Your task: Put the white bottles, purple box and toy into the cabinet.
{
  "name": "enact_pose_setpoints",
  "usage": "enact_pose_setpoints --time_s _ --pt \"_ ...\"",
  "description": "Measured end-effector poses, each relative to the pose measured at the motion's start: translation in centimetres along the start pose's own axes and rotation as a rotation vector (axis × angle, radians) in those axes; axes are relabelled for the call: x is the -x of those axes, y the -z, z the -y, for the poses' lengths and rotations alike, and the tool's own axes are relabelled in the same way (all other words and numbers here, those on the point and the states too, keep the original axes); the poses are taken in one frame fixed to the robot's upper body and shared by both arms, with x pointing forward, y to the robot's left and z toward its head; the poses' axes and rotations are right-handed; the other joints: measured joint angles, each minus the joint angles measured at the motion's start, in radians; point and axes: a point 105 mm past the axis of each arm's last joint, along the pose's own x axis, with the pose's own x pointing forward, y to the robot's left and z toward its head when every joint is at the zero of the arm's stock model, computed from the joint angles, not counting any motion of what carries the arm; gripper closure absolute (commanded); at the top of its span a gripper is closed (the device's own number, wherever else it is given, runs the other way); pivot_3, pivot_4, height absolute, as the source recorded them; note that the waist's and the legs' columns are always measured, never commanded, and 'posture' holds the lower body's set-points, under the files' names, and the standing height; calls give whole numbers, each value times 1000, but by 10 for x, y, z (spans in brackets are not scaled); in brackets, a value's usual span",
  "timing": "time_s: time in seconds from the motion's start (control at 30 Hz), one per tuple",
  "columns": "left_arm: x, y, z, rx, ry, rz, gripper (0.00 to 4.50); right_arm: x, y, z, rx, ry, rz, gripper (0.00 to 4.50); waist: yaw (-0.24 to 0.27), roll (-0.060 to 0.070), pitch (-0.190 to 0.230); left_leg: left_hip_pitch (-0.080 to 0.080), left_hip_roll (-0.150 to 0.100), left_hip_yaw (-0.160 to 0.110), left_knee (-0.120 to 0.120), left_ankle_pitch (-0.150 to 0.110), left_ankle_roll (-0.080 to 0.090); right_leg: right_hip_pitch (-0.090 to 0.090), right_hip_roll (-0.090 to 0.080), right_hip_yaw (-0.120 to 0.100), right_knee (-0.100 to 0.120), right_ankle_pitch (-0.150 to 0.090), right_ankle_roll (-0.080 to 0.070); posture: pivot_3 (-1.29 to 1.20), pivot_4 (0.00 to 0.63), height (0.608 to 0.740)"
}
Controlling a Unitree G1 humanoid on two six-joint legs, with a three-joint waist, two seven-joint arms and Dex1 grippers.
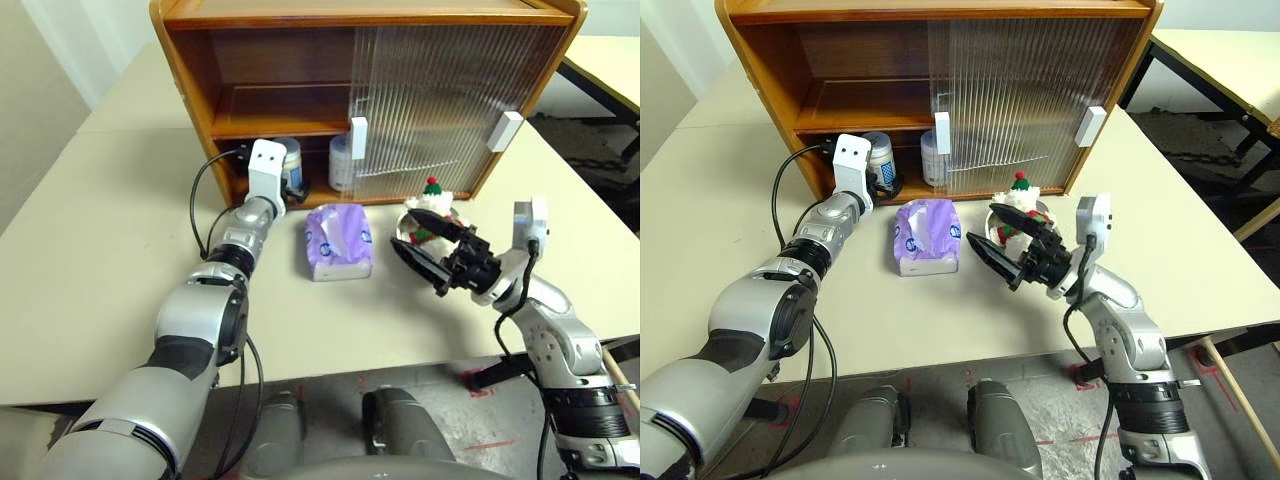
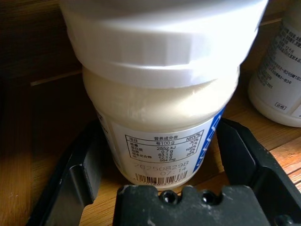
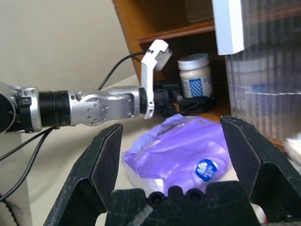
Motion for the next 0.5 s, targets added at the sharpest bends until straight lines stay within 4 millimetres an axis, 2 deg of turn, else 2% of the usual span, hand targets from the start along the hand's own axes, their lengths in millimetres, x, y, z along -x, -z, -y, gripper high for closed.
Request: enact_pose_setpoints --time_s 0.27,0.37,0.5 --pt "7 1 0 -8 46 65 20 -9 3 8 -8 -16 1 0 2 0 0 0 0 0 -1 0 0 0 0 0 0 0 0 119 57 740" --pt "14 11 0 0 57 73 20 -11 3 11 -7 -22 8 0 6 0 0 0 0 -1 -1 0 0 0 -1 0 0 1 -1 132 50 740" --pt "24 13 -3 -5 62 96 20 -15 4 15 -1 -32 13 0 18 -1 -1 0 0 -1 -1 0 0 0 -1 0 0 2 -3 143 38 740"
